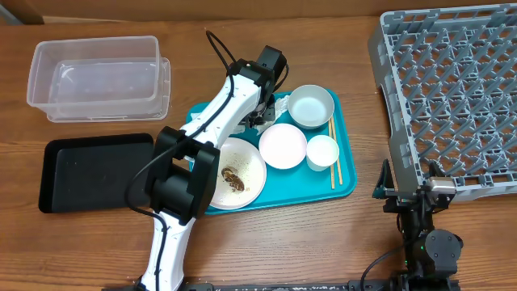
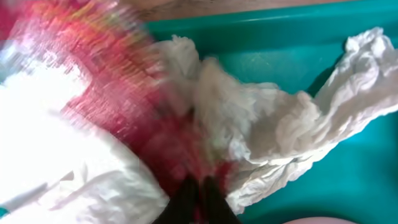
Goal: Sort waste into correct bins and load items into the dishwasher
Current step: 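Carry the red wrapper with the left gripper into the clear bin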
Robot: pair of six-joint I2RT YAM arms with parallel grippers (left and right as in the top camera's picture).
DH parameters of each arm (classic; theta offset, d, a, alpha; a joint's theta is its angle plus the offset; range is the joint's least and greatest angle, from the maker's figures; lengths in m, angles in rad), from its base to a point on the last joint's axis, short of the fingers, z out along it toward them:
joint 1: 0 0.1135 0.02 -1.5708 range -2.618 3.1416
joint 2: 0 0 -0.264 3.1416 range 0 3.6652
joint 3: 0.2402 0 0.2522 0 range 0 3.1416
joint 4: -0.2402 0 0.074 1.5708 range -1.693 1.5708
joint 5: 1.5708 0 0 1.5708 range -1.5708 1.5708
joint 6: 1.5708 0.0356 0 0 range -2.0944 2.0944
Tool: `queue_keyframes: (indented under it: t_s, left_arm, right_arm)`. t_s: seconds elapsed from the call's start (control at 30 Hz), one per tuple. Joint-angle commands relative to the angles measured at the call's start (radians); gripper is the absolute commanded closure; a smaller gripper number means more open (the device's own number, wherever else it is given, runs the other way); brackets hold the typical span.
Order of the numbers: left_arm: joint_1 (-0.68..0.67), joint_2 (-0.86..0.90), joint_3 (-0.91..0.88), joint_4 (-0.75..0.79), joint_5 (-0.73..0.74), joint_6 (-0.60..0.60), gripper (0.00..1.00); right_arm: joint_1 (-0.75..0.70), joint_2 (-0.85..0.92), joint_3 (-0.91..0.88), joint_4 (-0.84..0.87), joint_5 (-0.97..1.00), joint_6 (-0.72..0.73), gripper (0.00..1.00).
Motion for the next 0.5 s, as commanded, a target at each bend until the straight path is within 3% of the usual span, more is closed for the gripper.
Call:
queue_keyframes:
  t_s: [0.0, 0.2, 0.47]
  left_arm:
    - [-0.006, 0.009, 0.022, -0.017, -0.018, 0.000, 0.96]
    - [-0.006, 0.008, 0.124, -0.151, -0.018, 0.000, 0.96]
    - [0.001, 0.008, 0.429, -0.424, -0.019, -0.060, 0.96]
  right_arm:
    - [-0.002, -0.010, -0.011, 0.005, 0.006, -0.003, 0.00]
    - [-0.002, -0.010, -0.011, 0.005, 0.006, -0.003, 0.00]
    - [-0.002, -0.010, -0.011, 0.005, 0.006, -0.003, 0.00]
